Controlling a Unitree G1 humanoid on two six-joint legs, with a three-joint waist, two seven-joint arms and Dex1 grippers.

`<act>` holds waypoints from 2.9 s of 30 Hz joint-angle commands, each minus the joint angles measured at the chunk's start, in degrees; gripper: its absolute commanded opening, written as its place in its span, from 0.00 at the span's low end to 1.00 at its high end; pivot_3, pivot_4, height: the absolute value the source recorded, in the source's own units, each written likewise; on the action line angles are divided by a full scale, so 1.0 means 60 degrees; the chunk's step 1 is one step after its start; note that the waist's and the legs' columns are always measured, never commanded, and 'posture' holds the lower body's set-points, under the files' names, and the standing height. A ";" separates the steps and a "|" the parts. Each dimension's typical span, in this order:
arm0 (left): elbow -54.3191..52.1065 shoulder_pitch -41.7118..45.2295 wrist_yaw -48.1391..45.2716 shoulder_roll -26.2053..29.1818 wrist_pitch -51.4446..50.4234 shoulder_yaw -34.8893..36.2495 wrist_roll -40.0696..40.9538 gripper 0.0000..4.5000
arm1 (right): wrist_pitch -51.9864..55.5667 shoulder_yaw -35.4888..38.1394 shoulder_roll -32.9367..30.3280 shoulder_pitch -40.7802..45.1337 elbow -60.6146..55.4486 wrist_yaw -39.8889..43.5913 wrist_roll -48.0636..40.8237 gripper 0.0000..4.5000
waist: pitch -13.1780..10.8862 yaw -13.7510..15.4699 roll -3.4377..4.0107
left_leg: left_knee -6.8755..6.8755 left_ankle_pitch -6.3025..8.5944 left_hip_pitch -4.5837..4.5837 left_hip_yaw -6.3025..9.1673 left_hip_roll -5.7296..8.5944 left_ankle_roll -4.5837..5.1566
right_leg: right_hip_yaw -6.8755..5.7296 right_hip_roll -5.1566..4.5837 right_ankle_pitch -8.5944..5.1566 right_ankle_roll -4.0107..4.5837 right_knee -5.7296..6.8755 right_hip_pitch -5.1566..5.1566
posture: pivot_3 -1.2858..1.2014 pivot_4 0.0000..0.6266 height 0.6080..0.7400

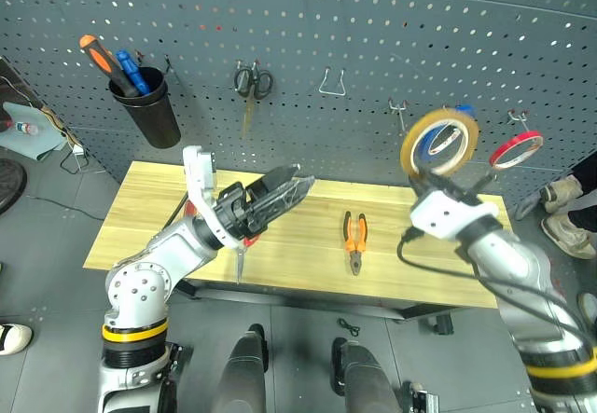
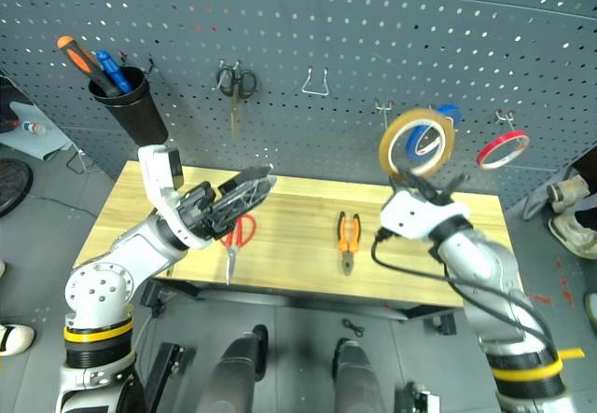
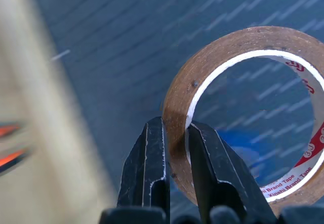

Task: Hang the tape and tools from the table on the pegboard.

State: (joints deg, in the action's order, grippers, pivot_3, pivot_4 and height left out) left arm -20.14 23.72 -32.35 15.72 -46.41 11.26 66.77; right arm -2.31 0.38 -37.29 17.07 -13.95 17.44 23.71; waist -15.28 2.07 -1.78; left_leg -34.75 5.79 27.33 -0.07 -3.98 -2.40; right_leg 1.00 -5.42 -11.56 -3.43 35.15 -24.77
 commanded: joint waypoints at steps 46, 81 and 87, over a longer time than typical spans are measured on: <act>-0.0218 -0.1329 -0.1339 0.2649 -0.0532 0.0097 -0.0079 1.00 | 0.8480 -0.0649 0.2366 0.0925 0.1027 0.2980 -0.3950 0.99 | 0.0422 -0.0013 0.0010 | 0.0002 -0.0058 -0.0049 0.0004 -0.0031 0.0096 | -0.0001 0.0021 0.0012 0.0061 0.0014 0.0047 | 0.57 0.40 1.00; -0.1190 -0.4418 -0.1349 0.4360 -0.0897 0.1335 0.0479 1.00 | 0.9729 0.1452 0.4299 0.5076 0.8194 -0.1221 -0.4823 0.99 | -0.0523 0.0554 0.0069 | 0.0139 -0.0060 0.0010 -0.0040 -0.0089 0.0101 | -0.0013 0.0041 -0.0140 0.0145 0.0130 -0.0159 | 0.61 0.61 1.00; -0.1126 -0.4251 -0.1311 0.4378 -0.0907 0.1311 0.0491 1.00 | 1.0235 0.1974 0.4639 0.5031 0.8366 -0.1642 -0.5228 0.99 | -0.0528 0.0547 0.0068 | 0.0149 -0.0059 0.0011 -0.0041 -0.0092 0.0100 | -0.0014 0.0042 -0.0145 0.0152 0.0129 -0.0170 | 0.61 0.60 1.00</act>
State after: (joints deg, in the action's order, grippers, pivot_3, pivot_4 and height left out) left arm -25.15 -1.90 -39.97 41.29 -51.50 17.92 68.03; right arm 57.09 10.86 -10.21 47.57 35.70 8.20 -5.87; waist -18.45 5.35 -1.37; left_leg -33.85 5.44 27.39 -0.31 -4.53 -1.80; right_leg 0.92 -5.17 -12.43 -2.51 35.92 -25.79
